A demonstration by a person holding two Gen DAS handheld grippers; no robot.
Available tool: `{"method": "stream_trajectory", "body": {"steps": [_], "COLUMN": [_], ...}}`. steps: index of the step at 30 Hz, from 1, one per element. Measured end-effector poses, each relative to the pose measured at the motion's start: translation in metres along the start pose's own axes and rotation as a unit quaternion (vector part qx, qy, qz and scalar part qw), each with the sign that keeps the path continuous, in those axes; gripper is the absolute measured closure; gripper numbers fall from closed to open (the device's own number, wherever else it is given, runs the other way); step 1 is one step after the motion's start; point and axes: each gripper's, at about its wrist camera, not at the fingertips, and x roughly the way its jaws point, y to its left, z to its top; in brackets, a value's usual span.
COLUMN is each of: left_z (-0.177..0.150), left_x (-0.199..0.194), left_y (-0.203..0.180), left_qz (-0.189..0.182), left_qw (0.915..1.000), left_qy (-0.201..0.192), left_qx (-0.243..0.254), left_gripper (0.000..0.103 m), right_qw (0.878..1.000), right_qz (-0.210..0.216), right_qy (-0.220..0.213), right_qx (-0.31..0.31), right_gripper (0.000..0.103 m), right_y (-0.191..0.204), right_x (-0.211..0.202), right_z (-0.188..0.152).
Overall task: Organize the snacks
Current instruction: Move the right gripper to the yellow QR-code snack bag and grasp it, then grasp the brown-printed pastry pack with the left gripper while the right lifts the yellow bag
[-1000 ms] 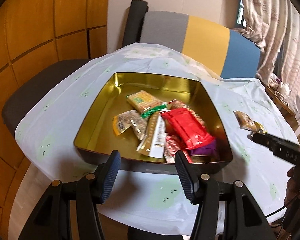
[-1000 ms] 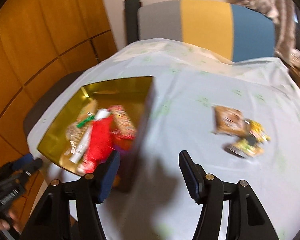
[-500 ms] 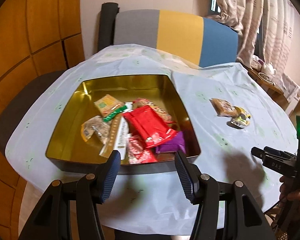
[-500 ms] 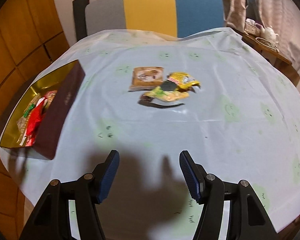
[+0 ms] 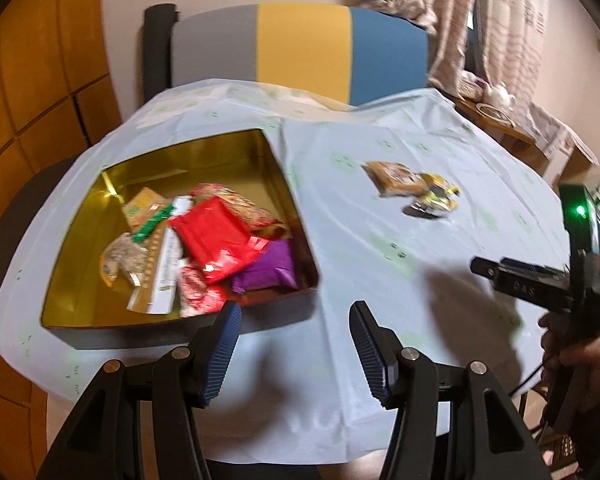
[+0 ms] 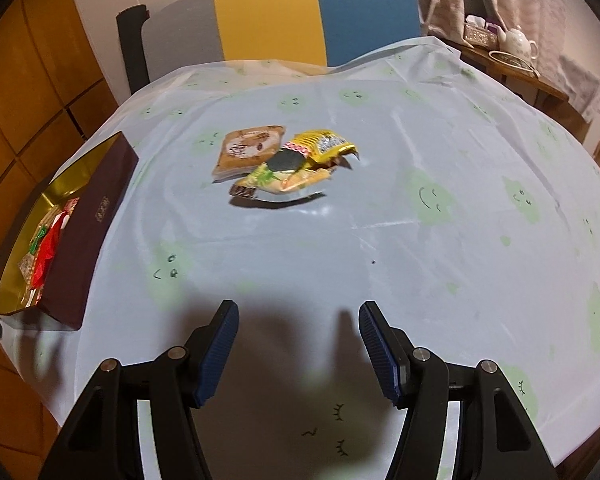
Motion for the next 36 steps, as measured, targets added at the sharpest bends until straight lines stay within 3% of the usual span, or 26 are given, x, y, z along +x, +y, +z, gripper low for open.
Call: {"method": "stream_trajectory", "body": {"steps": [9, 15, 18, 23, 24, 25, 26, 29, 36], "left_z": [-0.005, -0.003, -0.003, -0.001, 0.000, 0.001, 0.002, 0.008, 0.034], "left_x": [0.008, 0.008, 0.010, 0.012, 0.013, 0.012, 0.012, 0.012, 0.017], "left_y": [-0.020, -0.019, -0.017, -0.011, -0.010, -0.010, -0.009, -0.009, -0.021], "left_qz": [-0.023, -0.024, -0.024, -0.024, -0.025, -0.026, -0.026, -0.027, -0.048], "left_qw": [0.9992, 0.9992, 0.9993, 0.9993, 0.9993, 0.9993, 0.9994, 0.9994, 0.9986], "left_qy": [0.017, 0.016, 0.018, 0.021, 0.021, 0.021, 0.019, 0.016, 0.012], "left_qx": [0.029, 0.027, 0.024, 0.017, 0.016, 0.015, 0.014, 0.016, 0.021], "left_gripper": [0.046, 0.046, 0.046, 0.046, 0.046, 0.046, 0.046, 0.046, 0.046], "right_qw": [1.000, 0.998, 0.998, 0.999, 0.999, 0.999, 0.999, 0.999, 0.998], "right_qz": [0.009, 0.017, 0.019, 0.009, 0.004, -0.006, -0.006, -0.018, -0.012], "right_qy": [0.001, -0.014, -0.014, 0.021, 0.027, 0.031, 0.034, 0.031, 0.052], "right_qx": [0.028, 0.056, 0.063, 0.049, 0.041, 0.027, 0.015, -0.009, -0.024], "right_gripper": [0.037, 0.033, 0.026, 0.026, 0.028, 0.044, 0.053, 0.068, 0.071], "right_y": [-0.013, -0.016, -0.012, -0.002, 0.000, 0.003, 0.005, 0.005, -0.024], "right_x": [0.007, 0.019, 0.033, 0.069, 0.075, 0.079, 0.082, 0.073, 0.034], "right_z": [0.015, 0.062, 0.087, 0.110, 0.111, 0.113, 0.113, 0.110, 0.072]}}
